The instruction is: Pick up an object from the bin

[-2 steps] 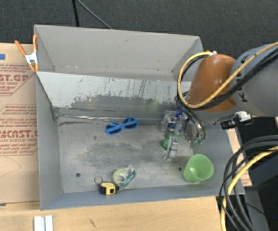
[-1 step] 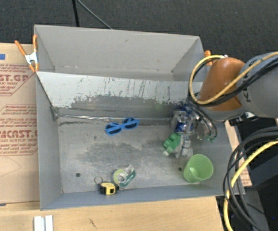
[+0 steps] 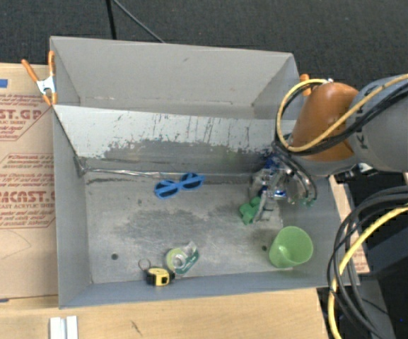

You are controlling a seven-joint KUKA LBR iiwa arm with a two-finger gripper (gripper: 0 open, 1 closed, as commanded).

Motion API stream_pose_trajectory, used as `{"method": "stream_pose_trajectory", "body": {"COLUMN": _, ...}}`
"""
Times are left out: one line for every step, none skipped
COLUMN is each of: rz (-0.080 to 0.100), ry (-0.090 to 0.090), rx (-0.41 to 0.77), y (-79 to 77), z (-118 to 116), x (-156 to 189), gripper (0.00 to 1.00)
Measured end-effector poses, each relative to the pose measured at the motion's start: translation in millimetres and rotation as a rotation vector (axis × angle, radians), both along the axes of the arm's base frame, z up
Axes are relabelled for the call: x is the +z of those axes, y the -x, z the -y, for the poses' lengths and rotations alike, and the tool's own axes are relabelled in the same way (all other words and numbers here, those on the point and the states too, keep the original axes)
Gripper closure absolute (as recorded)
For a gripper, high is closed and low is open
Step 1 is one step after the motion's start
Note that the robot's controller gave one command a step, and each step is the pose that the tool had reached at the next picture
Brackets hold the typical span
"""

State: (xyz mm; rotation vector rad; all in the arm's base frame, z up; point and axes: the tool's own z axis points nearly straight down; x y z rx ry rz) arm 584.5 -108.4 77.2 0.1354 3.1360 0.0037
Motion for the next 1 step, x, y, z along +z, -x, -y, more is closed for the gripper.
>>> {"method": "stream_pose_trajectory", "body": {"rz": 0.007, "ry": 0.003, "rx": 0.021, "y": 43.2, "z": -30.6, "x": 174.6, "gripper": 1.0}}
